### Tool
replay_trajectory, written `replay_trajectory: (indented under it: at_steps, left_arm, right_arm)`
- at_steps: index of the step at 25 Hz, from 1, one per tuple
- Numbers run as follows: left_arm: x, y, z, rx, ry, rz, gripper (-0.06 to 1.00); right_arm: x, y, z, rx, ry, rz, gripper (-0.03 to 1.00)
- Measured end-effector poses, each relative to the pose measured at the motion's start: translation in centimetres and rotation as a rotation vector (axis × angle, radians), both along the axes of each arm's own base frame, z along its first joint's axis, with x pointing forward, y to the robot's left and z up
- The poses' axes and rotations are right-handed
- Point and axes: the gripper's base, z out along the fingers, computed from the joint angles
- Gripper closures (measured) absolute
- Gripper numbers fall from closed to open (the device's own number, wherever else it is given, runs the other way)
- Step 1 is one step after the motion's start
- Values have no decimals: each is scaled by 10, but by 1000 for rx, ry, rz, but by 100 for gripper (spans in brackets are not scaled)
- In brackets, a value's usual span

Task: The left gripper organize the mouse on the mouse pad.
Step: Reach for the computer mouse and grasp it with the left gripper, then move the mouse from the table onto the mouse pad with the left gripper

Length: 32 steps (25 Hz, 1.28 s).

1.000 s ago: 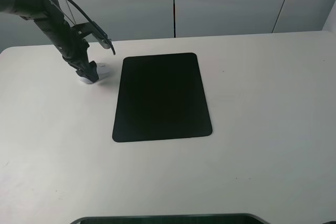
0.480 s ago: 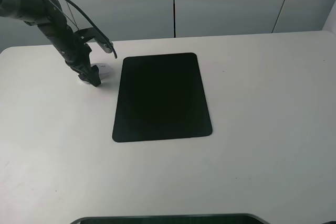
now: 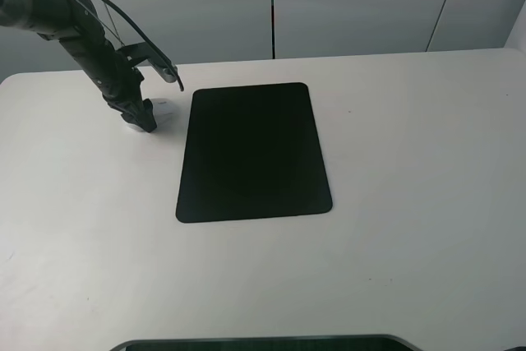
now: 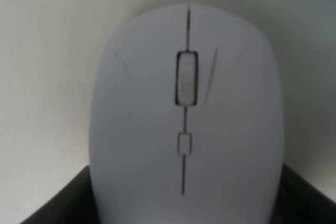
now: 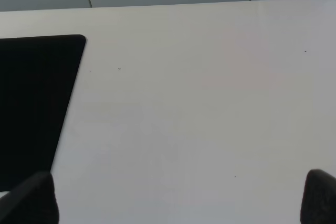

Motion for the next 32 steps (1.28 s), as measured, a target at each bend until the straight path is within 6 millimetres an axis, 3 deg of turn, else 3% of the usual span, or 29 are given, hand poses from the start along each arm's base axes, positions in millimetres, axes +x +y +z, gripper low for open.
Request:
replay_trajectory:
  at_steps: [19, 27, 32]
  left_arm:
    - [0, 0, 1, 0, -3, -2, 35]
    - [-2, -5, 38, -35, -54, 61, 36]
    - [-12, -26, 40, -43, 26, 51, 36]
  right_arm:
    - [0, 0, 0, 0, 0, 0, 27]
    - [0, 0, 0, 0, 0, 0, 27]
    - [0, 0, 0, 0, 0, 0, 27]
